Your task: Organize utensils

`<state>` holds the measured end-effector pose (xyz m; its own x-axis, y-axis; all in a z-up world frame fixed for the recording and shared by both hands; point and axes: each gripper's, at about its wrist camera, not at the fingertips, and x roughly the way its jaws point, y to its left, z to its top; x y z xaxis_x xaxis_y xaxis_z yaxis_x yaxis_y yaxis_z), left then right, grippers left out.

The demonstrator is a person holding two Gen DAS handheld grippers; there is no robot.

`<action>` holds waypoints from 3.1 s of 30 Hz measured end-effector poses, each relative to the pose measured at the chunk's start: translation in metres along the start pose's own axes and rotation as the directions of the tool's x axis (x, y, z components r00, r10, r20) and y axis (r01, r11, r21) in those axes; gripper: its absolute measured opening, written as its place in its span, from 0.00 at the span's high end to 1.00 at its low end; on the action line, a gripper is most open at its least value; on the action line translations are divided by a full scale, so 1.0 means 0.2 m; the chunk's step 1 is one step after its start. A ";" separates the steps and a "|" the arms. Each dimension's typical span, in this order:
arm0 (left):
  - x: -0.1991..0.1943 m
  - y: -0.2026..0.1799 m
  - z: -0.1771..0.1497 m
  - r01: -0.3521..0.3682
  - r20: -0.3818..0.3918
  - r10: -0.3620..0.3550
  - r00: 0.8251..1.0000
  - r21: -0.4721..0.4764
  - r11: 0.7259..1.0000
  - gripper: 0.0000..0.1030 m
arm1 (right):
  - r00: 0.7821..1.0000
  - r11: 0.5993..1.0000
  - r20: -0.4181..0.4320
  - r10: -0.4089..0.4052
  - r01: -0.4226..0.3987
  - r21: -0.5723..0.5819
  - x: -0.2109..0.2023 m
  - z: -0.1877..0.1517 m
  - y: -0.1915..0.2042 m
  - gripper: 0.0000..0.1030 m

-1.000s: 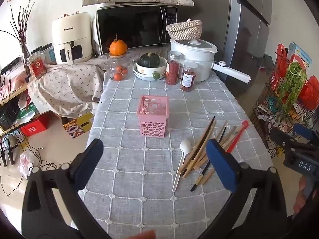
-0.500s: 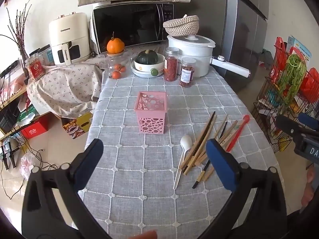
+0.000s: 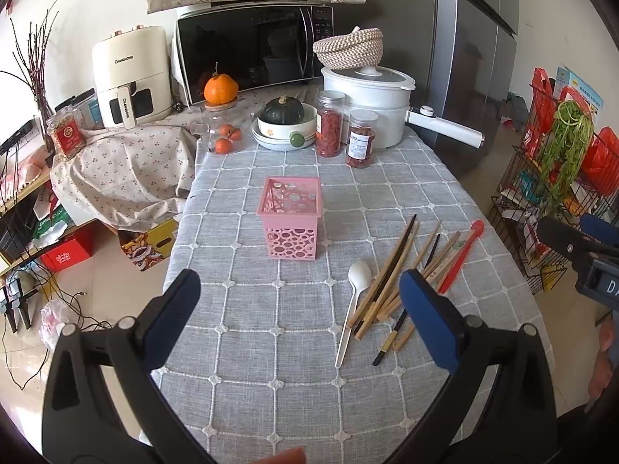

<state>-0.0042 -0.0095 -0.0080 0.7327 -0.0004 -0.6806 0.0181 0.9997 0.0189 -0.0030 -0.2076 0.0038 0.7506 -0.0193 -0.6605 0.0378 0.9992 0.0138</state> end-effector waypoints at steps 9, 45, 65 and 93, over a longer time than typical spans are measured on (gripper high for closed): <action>0.00 0.00 0.00 0.000 0.001 0.000 1.000 0.001 1.000 0.01 | 1.000 1.000 -0.007 0.001 -0.001 -0.002 0.01 0.00 0.01 0.02; -0.01 0.00 -0.01 0.004 0.004 -0.004 1.000 -0.001 1.000 0.01 | 1.000 1.000 -0.027 0.009 -0.009 -0.003 0.03 -0.02 0.02 0.02; 0.00 0.00 0.00 0.008 -0.006 -0.008 1.000 0.001 1.000 0.01 | 0.999 1.000 -0.035 0.011 -0.011 0.000 0.04 -0.02 0.01 0.02; 0.96 -0.49 0.18 0.321 -0.447 -0.237 0.863 0.121 0.939 0.60 | 0.871 0.959 -0.451 0.193 -0.070 0.276 0.74 0.01 -0.41 0.33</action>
<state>0.1581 -0.1095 -0.1142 0.3235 -0.2257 -0.9189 0.3341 0.9358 -0.1122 0.1061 -0.2915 -0.0941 0.3640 0.1923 -0.9113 0.1656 0.9495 0.2665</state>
